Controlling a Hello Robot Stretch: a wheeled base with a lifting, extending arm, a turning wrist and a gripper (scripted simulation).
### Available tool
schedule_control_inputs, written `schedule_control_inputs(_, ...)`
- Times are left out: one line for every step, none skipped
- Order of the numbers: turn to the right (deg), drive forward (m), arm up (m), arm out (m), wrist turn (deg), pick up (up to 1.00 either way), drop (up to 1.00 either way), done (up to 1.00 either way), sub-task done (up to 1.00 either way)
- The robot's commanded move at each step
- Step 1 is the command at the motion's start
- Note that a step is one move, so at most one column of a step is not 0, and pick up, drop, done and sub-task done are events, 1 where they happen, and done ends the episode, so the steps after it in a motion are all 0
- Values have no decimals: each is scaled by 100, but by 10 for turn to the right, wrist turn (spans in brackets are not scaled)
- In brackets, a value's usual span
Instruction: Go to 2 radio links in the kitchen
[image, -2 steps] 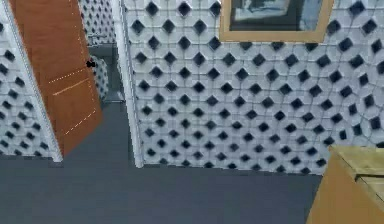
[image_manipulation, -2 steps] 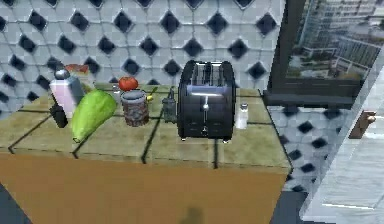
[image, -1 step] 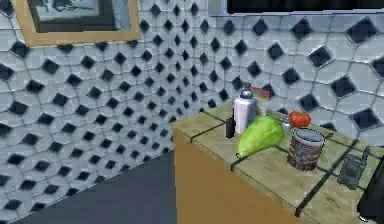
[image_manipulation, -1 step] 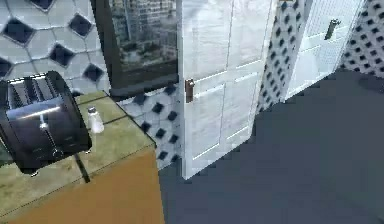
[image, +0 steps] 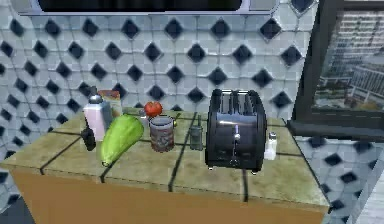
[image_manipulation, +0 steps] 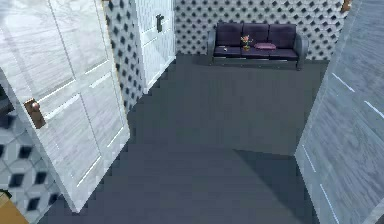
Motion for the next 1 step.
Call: schedule_control_inputs(0,0,0,0,0,0,0,0,100)
